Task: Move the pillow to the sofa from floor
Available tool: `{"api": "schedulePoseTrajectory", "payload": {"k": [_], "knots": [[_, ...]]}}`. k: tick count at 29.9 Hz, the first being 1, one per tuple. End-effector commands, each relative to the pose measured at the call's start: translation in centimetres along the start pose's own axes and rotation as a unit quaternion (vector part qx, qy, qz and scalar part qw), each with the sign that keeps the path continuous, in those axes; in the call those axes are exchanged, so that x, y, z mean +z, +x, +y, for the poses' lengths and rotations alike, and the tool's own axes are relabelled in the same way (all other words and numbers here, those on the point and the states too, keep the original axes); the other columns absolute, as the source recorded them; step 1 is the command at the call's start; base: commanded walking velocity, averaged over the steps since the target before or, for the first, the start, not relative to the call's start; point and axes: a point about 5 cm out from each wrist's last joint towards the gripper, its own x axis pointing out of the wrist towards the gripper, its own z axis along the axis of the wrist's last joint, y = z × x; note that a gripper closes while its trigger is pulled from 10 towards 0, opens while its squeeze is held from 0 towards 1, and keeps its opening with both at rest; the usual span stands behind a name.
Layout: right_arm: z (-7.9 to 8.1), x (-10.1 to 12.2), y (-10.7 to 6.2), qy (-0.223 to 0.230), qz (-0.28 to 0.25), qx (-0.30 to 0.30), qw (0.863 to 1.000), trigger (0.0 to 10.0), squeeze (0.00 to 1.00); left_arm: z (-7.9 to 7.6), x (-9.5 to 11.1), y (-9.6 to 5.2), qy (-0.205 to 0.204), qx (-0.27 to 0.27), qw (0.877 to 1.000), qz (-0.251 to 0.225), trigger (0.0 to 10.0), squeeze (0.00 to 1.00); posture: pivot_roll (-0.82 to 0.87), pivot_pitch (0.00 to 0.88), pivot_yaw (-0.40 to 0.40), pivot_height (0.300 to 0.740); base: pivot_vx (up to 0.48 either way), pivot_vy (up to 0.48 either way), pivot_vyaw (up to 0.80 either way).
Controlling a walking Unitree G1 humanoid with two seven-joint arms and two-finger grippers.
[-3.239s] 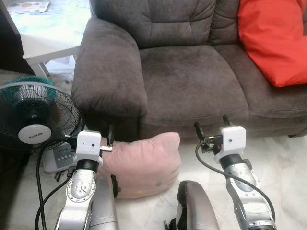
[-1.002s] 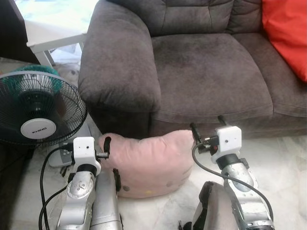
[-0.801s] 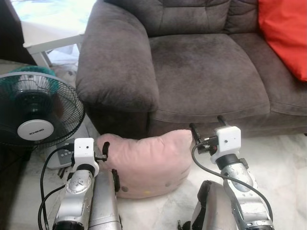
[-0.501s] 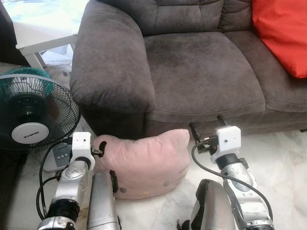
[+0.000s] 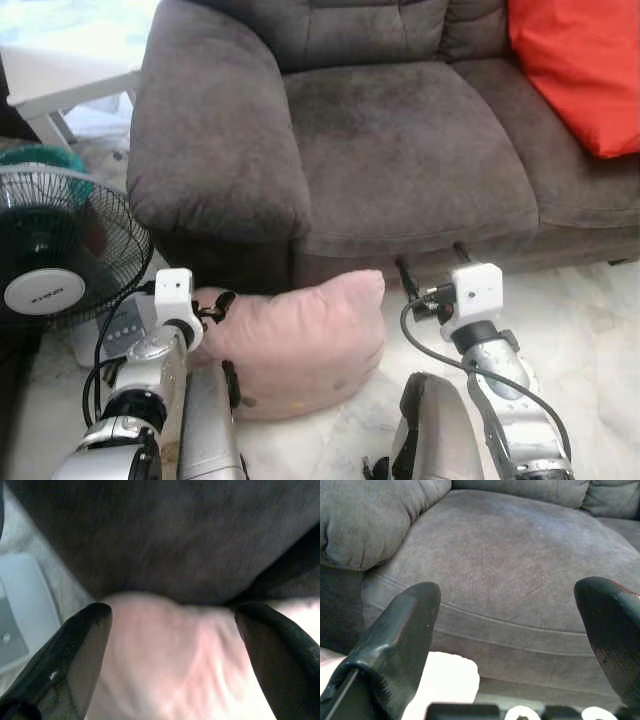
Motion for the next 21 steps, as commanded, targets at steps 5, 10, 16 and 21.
{"api": "schedulePoseTrajectory", "payload": {"k": [5, 10, 16, 21], "knots": [[-0.3, 0.2, -0.2, 0.0, 0.002, 0.003, 1.0, 10.0, 0.0, 1.5, -1.6, -0.4, -0.012, 0.034, 0.998, 0.049, 10.0, 0.0, 0.1, 0.19, -0.089, 0.48, 0.0, 0.0, 0.0], [-0.4, 0.5, -0.2, 0.0, 0.0, 0.005, 1.0, 10.0, 0.0, 1.9, -2.0, -0.5, -0.034, 0.045, 0.997, 0.06, 10.0, 1.0, 0.1, 0.203, -0.097, 0.48, 0.0, 0.0, 0.0], [-0.7, 0.9, -0.4, -0.004, -0.001, 0.01, 1.0, 10.0, 0.0, 1.9, -2.5, -0.6, -0.051, 0.04, 0.996, 0.064, 10.0, 1.0, 0.07, 0.226, -0.116, 0.48, 0.0, 0.0, 0.0], [-1.3, 1.6, -0.6, 0.002, -0.009, 0.012, 1.0, 10.0, 0.0, 2.5, -2.4, -0.7, -0.045, 0.058, 0.995, 0.065, 10.0, 1.0, 0.06, 0.249, -0.14, 0.48, 0.0, 0.0, 0.0]]}}
